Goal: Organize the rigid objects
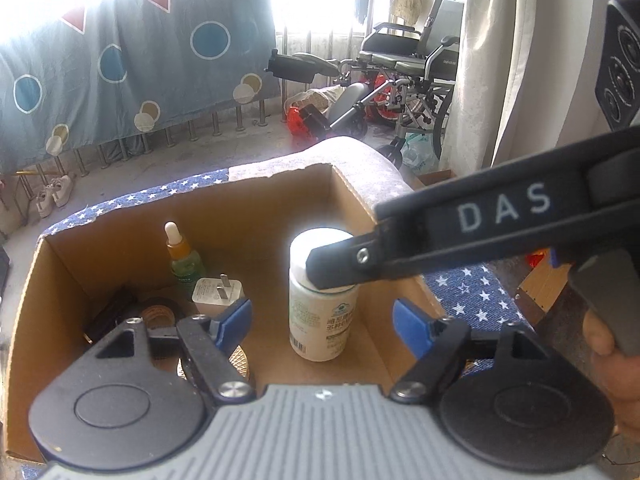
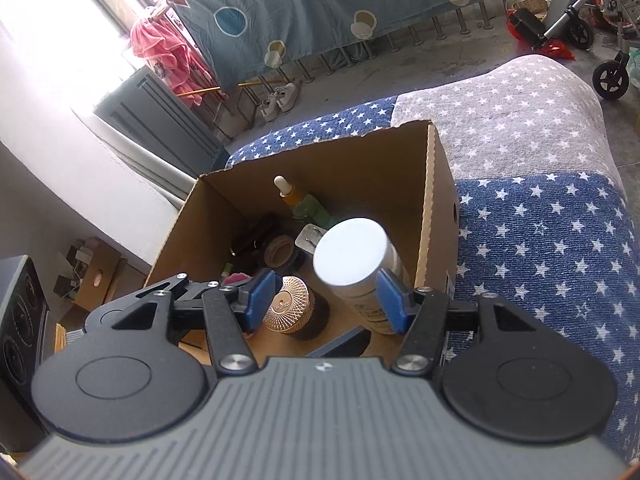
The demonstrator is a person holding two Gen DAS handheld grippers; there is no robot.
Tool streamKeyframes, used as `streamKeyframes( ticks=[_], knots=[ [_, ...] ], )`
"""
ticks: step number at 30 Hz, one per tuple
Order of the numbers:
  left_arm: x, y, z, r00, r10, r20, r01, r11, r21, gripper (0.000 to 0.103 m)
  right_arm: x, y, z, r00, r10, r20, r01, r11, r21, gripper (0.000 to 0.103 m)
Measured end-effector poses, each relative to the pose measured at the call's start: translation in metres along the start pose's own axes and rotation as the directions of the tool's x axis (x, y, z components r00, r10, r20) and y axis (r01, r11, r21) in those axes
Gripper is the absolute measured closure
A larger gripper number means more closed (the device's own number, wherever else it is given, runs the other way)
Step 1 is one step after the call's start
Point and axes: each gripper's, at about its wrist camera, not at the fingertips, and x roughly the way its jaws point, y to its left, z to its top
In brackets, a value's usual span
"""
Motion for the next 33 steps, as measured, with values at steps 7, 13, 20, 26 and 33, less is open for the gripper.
streamKeyframes(
  ticks=[7,13,20,26,33],
  knots=[
    [-0.069,0.013,-0.006,0.995,0.015,0.102,-0.013,1.000,-0.014,0.017,-0.064,0.019,-0.012,0.991,0.058,0.121,-0.058,0.998,-0.007,0.041],
    [-0.122,0.044,-0.026,0.989,0.068,0.133,-0.058,0.995,-0.075,0.017,-0.100,0.028,-0.032,0.983,0.040,0.178,-0.039,0.999,-0.010,0.040],
    [-0.167,0.089,-0.054,0.985,0.146,0.095,-0.132,0.981,-0.141,0.017,-0.107,0.051,-0.085,0.981,0.105,0.163,-0.108,0.994,0.009,0.038],
    [-0.183,0.103,-0.079,0.981,0.166,0.099,-0.141,0.965,-0.223,0.007,-0.104,0.093,-0.143,0.971,0.019,0.237,-0.006,0.998,-0.055,0.016],
    [-0.166,0.096,-0.091,0.972,0.218,0.090,-0.188,0.947,-0.259,0.000,-0.090,0.121,-0.170,0.904,-0.292,0.312,0.346,0.929,-0.134,0.001]
  ],
)
